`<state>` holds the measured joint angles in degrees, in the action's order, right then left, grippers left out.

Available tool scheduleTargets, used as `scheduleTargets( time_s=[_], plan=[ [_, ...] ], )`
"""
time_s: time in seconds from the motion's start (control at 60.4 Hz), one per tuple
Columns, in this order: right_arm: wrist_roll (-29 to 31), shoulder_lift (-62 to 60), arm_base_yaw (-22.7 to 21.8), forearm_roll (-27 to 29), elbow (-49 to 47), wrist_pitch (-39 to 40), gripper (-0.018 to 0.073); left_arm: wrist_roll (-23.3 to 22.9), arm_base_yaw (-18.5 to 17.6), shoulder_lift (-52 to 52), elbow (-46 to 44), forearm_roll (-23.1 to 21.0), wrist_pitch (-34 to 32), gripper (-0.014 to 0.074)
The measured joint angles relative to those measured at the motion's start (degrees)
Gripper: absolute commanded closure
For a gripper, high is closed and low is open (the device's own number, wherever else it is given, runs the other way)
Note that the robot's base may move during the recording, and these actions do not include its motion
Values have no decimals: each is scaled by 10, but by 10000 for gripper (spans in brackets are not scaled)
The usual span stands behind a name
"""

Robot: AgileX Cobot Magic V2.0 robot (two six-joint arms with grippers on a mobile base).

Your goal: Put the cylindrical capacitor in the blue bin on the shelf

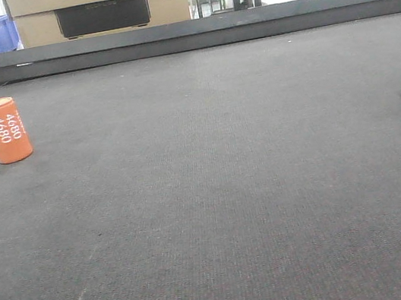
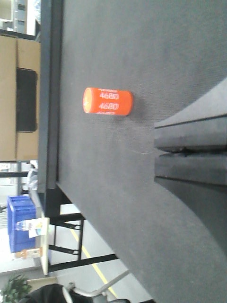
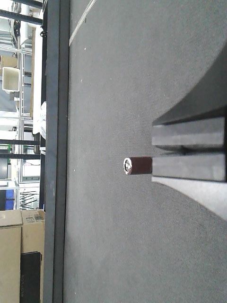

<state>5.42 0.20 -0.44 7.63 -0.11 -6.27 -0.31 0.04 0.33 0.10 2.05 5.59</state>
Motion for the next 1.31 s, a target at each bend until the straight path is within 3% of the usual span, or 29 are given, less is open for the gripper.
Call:
scheduleTargets(
  time_s=[0.381, 0.563, 0.646, 0.844, 0.944, 1.093, 1.159, 1.192, 1.308],
  plan=[
    [0, 0, 0, 0, 0, 95, 712, 0, 0, -1, 0, -3, -109, 707],
    [0, -1, 0, 15, -12, 83, 712, 0, 0, -1, -3, -28, -182, 707],
    [0, -1, 0, 18, -52, 68, 712, -1, 0, -1, -46, -20, -151, 707],
    [0, 39, 0, 19, -247, -28, 704, -1, 0, 44, -248, 29, 0, 689],
    [0, 106, 0, 19, -329, -59, 587, -1, 0, 100, -337, 33, 75, 599],
    [0, 218, 0, 19, -427, -85, 149, -1, 0, 178, -405, 35, 165, 327],
    [0, 268, 0, 19, -451, -88, 25, -1, 0, 205, -414, 35, 174, 195],
    [0, 287, 0, 19, -458, -88, -14, -1, 0, 219, -417, 33, 177, 146],
    [0, 357, 0, 19, -466, -90, -9, -1, -3, 254, -416, 11, 186, -23]
  ],
)
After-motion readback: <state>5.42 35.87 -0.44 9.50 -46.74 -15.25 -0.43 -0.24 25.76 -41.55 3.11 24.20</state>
